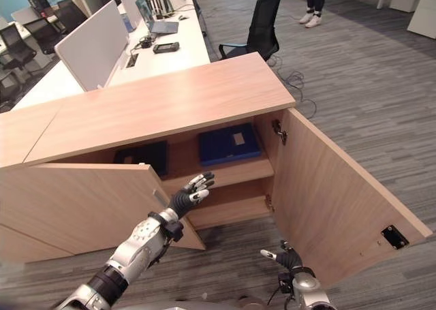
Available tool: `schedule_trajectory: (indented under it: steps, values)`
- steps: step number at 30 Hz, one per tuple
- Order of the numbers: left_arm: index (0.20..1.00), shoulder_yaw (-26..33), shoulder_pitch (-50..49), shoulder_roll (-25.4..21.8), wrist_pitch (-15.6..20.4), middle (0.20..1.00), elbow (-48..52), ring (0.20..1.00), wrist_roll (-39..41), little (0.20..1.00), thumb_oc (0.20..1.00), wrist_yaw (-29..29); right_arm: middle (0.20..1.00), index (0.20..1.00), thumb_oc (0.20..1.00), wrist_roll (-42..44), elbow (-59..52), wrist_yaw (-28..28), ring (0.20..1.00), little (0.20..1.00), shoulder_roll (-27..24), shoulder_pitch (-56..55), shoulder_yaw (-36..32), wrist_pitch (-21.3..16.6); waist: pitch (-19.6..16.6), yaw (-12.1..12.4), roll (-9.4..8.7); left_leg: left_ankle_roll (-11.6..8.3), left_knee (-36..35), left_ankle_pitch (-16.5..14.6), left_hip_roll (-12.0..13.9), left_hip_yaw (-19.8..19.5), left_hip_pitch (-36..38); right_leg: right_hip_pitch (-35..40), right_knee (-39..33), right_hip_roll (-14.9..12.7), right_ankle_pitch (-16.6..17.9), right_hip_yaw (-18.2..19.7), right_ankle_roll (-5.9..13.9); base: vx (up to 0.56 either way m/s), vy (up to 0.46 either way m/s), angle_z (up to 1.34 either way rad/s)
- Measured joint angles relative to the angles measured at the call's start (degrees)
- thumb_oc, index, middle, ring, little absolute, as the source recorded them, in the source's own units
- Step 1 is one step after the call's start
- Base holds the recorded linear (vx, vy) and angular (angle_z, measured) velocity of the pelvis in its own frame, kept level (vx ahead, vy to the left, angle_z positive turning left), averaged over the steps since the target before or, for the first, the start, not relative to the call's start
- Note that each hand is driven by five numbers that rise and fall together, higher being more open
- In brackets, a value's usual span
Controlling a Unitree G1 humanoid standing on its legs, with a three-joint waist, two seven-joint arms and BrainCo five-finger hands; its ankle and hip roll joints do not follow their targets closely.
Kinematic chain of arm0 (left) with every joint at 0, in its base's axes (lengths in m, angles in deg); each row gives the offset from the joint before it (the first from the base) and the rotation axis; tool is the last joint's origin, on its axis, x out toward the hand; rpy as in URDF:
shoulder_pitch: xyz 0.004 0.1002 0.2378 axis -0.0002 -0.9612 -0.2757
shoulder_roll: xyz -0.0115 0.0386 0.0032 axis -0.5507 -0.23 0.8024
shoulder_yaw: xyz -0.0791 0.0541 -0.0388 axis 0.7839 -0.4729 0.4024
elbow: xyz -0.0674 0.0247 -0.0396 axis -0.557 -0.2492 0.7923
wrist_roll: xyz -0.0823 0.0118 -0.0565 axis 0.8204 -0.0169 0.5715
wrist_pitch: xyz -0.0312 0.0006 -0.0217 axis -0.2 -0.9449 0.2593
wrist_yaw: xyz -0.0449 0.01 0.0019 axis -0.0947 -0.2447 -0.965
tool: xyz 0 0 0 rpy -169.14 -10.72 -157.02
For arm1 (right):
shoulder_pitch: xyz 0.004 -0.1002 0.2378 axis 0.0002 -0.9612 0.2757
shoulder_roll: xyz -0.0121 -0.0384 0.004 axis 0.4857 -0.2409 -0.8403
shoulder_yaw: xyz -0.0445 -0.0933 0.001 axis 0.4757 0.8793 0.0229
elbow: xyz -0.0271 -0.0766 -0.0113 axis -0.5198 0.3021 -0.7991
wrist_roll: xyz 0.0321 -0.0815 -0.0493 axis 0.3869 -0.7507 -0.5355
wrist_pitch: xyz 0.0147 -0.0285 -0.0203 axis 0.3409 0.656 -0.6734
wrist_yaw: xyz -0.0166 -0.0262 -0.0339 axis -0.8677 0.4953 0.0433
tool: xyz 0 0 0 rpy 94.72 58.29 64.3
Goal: Put the empty folder in the office cabinet
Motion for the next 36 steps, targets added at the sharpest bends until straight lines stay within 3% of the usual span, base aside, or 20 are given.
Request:
schedule_trajectory:
  steps: [3, 4, 5, 7, 9, 13, 19, 24, 32, 36]
  values:
    - [1.000, 2.04, 0.27, -0.22, 0.30, 1.000, -2.57, 1.000, -0.01, 1.000, 1.000, 2.16, 1.000, 1.000, 1.000, 0.01, -0.06, -0.56, 1.000, 1.000, 0.25, 0.28, 0.26, -0.13, -0.39, 0.38, 1.13, 2.13, 2.55, 3.28, -0.35, 3.53, -1.07, 2.48, -2.39, 0.51, 1.39, 1.47, 0.74, 0.19, 0.112, -0.60]
    - [1.000, 1.94, 1.01, -0.63, 0.65, 1.000, -3.32, 1.000, -0.35, 1.000, 1.000, 2.51, 1.000, 1.000, 1.000, -0.01, -0.21, -0.94, 1.000, 1.000, 0.06, -0.24, 0.31, -0.12, -0.63, -0.75, 1.57, 2.38, 3.03, 4.59, -0.01, 5.08, -0.41, 4.21, -3.95, 0.64, 1.30, 2.04, 1.31, 0.21, 0.152, -0.42]
    - [1.000, 2.92, 3.51, -1.14, 0.99, 1.000, -8.25, 1.000, -1.94, 1.000, 1.000, 3.52, 1.000, 1.000, 1.000, -0.01, -0.11, -1.52, 1.000, 1.000, -0.27, -0.51, 0.32, -0.15, -1.80, -1.59, 3.42, 3.66, -0.41, 3.10, 1.81, 8.75, 3.20, 5.62, -4.75, 1.81, 0.41, 3.68, 2.82, 0.15, 0.100, -0.48]
    - [1.000, 1.94, 6.41, -1.57, 1.61, 1.000, -10.91, 1.000, -3.97, 1.000, 1.000, 3.62, 1.000, 1.000, 1.000, -0.01, -0.28, -2.29, 1.000, 1.000, 0.80, 0.27, 0.71, -0.22, -1.59, -2.90, 2.44, 4.90, -0.09, 1.76, 0.78, 11.63, 4.27, 4.33, -2.80, 0.28, -0.49, 4.87, 5.59, 0.12, 0.094, -0.76]
    - [1.000, 2.53, 11.11, -3.96, 1.96, 1.000, -15.18, 1.000, -4.76, 1.000, 1.000, 4.77, 1.000, 1.000, 1.000, -0.01, -0.69, -2.75, 1.000, 1.000, 2.43, 0.39, 1.78, -0.32, -1.17, -5.00, -0.62, 5.91, -0.09, 1.07, -1.06, 13.69, 4.35, 4.22, -3.69, -1.97, -0.66, 5.11, 6.30, 0.11, 0.126, -0.62]
    - [1.000, 7.62, 16.78, -7.70, 2.66, 1.000, -19.87, 1.000, -6.44, 1.000, 1.000, 5.71, 1.000, 1.000, 1.000, -0.01, -0.68, -3.42, 1.000, 1.000, 2.86, -0.70, 1.58, -0.37, -1.04, -5.27, -1.46, 6.78, -0.29, -0.10, -1.84, 17.19, 5.16, 3.58, -4.97, -3.41, 0.29, 7.36, 8.13, 0.05, 0.114, -0.49]
    - [1.000, 8.68, 16.34, -11.02, 2.56, 1.000, -22.13, 1.000, -5.93, 1.000, 1.000, 2.51, 1.000, 1.000, 1.000, 0.02, -0.72, -4.57, 1.000, 1.000, 2.40, -1.04, -0.54, -0.50, -0.84, -5.62, -0.98, 6.41, -0.67, -1.31, -1.47, 19.33, 5.70, 2.80, -5.02, -3.10, 0.61, 9.17, 8.16, 0.05, 0.119, -0.20]
    - [1.000, 8.77, 16.85, -13.44, 2.57, 1.000, -22.76, 1.000, -5.37, 1.000, 1.000, -0.13, 1.000, 1.000, 1.000, 0.02, -0.72, -4.86, 1.000, 1.000, 1.87, -0.99, -0.70, -0.50, -1.09, -6.36, -1.62, 7.00, -0.67, -1.54, -1.43, 21.63, 5.24, 1.57, -5.00, -3.32, 1.30, 10.80, 8.22, 0.02, 0.092, -0.23]
    - [1.000, 8.93, 16.98, -13.99, 2.77, 1.000, -22.62, 1.000, -5.43, 1.000, 1.000, -0.61, 1.000, 1.000, 1.000, 0.02, -0.70, -5.63, 1.000, 1.000, 2.18, -0.67, -0.69, -0.51, -1.12, -6.29, -2.83, 7.00, -0.67, -1.57, -1.35, 22.19, 5.29, 1.34, -4.98, -3.23, 1.82, 10.88, 8.73, 0.01, 0.070, -0.04]
    - [1.000, 12.11, 15.17, -12.49, 3.04, 1.000, -19.00, 1.000, -5.42, 1.000, 1.000, 0.78, 1.000, 1.000, 1.000, 0.02, -0.71, -5.33, 1.000, 1.000, 3.20, -0.63, -1.10, -0.52, -1.05, -5.56, -4.04, 7.29, -0.67, -1.74, -1.31, 22.14, 4.75, 0.36, -4.21, -3.18, 1.78, 10.42, 8.78, -0.05, 0.023, -0.01]
